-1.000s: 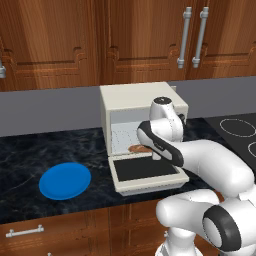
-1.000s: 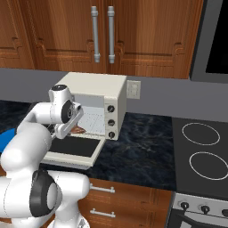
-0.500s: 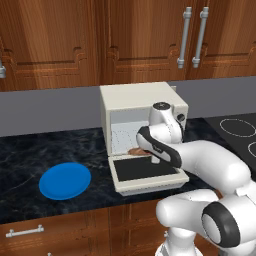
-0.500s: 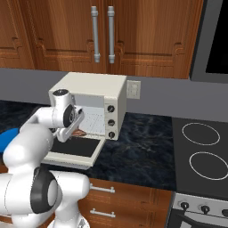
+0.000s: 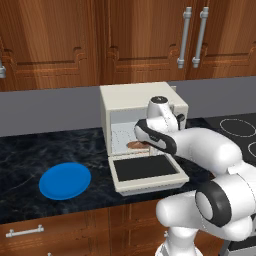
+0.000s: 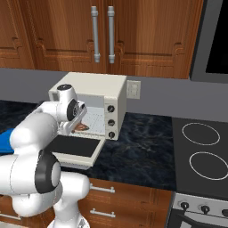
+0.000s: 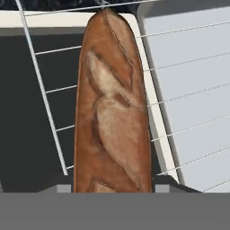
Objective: Pull the toaster oven rack outwards. Pick up the baguette from the plate and place it on the toaster oven rack. Close the toaster oven door fully and set the temperature to the lowest setting.
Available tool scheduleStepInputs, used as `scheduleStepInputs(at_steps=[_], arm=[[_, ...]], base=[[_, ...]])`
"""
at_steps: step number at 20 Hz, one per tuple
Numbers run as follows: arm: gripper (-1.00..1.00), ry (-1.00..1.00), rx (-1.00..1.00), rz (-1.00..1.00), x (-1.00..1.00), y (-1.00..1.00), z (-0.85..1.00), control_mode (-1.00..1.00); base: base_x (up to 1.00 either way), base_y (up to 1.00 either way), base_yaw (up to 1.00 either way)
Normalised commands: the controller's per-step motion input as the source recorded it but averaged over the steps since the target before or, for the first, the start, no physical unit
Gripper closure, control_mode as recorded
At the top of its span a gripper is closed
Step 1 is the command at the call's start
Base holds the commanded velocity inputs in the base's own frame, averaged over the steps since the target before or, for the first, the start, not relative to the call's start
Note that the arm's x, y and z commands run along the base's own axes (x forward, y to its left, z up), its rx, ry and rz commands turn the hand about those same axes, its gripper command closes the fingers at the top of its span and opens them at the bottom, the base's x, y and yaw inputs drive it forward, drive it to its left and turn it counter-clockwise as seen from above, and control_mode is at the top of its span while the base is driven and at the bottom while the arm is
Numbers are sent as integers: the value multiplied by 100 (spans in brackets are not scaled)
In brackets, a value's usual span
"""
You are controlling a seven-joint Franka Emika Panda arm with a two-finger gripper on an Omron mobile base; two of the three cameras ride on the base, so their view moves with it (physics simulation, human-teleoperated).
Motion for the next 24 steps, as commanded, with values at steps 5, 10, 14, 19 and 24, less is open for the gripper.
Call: scheduleStepInputs(at_steps=[5,10,14,19,24], arm=[[100,1,0,-1,51,0,-10,-100],[100,0,0,-1,29,0,-35,-100],[100,0,0,0,7,0,-41,-100],[100,0,0,0,1,0,-9,-100],[-100,0,0,0,0,0,0,-100]], base=[[0,0,0],[0,0,0],[0,0,0],[0,0,0],[0,0,0]])
